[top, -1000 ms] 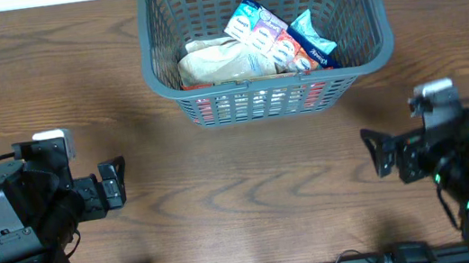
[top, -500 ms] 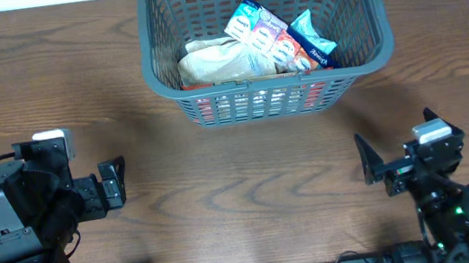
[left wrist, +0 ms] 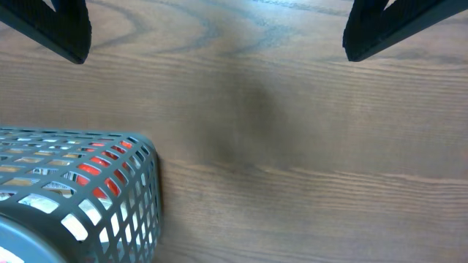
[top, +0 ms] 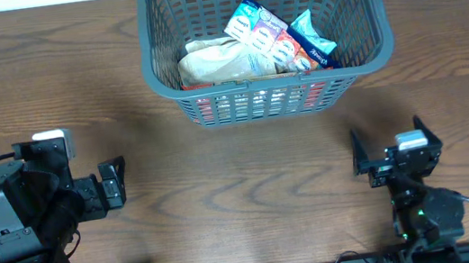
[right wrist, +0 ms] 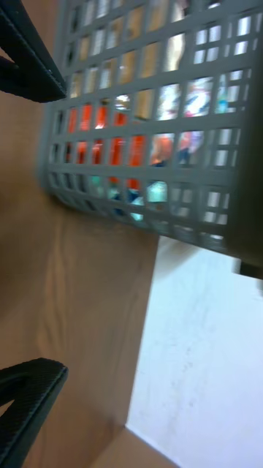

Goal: Pack container

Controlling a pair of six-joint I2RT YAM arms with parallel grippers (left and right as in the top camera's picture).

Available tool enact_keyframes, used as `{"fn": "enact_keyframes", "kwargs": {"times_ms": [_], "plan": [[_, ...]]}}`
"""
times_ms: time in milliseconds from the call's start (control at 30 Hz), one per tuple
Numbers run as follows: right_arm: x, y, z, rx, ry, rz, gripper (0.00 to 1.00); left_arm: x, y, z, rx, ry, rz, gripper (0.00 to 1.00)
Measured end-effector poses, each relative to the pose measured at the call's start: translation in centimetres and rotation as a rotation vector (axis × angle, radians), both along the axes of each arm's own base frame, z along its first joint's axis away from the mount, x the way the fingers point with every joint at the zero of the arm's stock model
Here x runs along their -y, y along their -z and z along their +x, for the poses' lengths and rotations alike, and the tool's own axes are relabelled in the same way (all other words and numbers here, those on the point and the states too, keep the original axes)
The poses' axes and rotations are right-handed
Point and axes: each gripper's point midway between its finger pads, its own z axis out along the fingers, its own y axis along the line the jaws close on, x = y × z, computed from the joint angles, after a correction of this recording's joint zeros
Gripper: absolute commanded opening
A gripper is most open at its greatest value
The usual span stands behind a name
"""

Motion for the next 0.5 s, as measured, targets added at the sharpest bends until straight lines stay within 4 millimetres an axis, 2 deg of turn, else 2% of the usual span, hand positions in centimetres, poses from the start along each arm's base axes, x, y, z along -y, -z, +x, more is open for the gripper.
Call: {"fn": "enact_keyframes", "kwargs": {"times_ms": [167,500], "plan": [[0.1,2.2,0.0,0.003,0.005,0.019,0.99,0.0,0.0,0.0,0.000,0.000,0.000,0.99],[-0.2,2.4,0.0,0.000,-0.001,0.088,0.99,0.0,0.0,0.0,0.000,0.000,0.000,0.99]]}}
